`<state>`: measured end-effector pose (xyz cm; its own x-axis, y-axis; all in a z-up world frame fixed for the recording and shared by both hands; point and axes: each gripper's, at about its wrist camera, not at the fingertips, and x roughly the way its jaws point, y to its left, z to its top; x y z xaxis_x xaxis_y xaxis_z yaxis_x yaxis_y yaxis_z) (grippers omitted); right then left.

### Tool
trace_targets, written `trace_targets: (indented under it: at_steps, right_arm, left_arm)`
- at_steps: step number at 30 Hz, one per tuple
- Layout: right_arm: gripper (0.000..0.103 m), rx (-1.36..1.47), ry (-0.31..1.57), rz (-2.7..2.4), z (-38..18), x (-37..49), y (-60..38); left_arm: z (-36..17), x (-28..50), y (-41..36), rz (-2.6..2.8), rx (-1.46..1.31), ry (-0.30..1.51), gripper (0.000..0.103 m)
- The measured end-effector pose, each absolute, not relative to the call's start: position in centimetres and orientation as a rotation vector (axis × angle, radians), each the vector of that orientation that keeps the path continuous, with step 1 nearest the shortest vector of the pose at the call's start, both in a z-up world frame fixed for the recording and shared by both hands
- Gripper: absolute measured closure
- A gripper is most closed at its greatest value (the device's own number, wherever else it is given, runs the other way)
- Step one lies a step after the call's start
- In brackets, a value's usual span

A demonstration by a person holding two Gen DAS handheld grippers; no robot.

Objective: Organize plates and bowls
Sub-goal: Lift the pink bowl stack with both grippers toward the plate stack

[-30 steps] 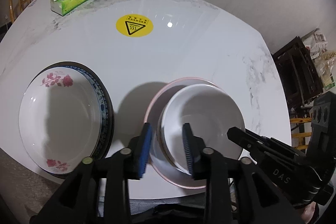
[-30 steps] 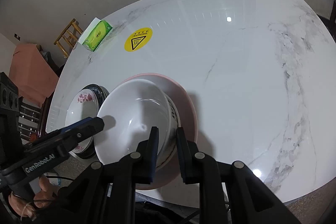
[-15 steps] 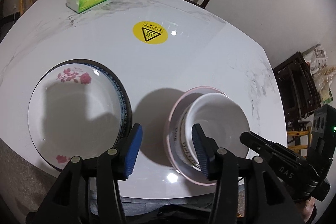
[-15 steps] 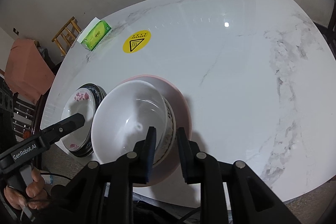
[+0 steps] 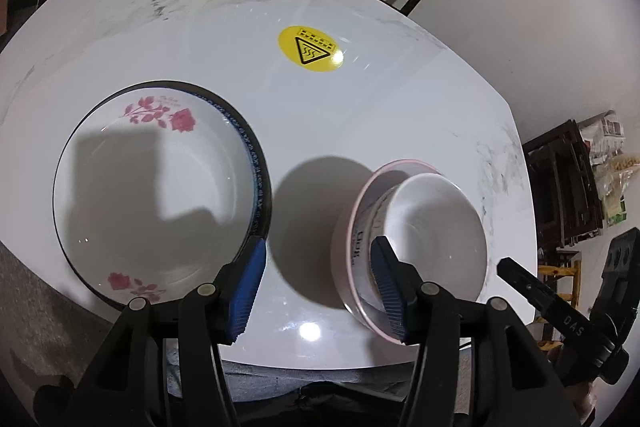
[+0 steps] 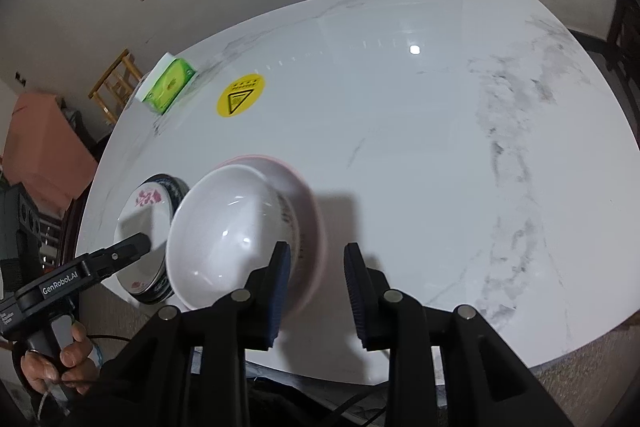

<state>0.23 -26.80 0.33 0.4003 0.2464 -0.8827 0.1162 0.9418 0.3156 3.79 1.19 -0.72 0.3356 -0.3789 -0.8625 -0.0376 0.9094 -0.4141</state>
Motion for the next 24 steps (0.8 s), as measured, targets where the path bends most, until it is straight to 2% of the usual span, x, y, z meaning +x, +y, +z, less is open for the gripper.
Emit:
trace_targets:
  at_steps: [21, 24]
  right_arm:
    - [0.075, 0.376, 1.247, 0.088, -3.1, 1.0, -26.4]
    - [0.075, 0.358, 1.259, 0.087, -3.5, 1.2, -25.8]
  left_arm:
    - [-3.0, 4.5, -0.2, -0.226, -0.399, 1.294, 0.058]
    - [-3.6, 4.7, -0.5, -0.214, -0.391, 1.317, 0.062]
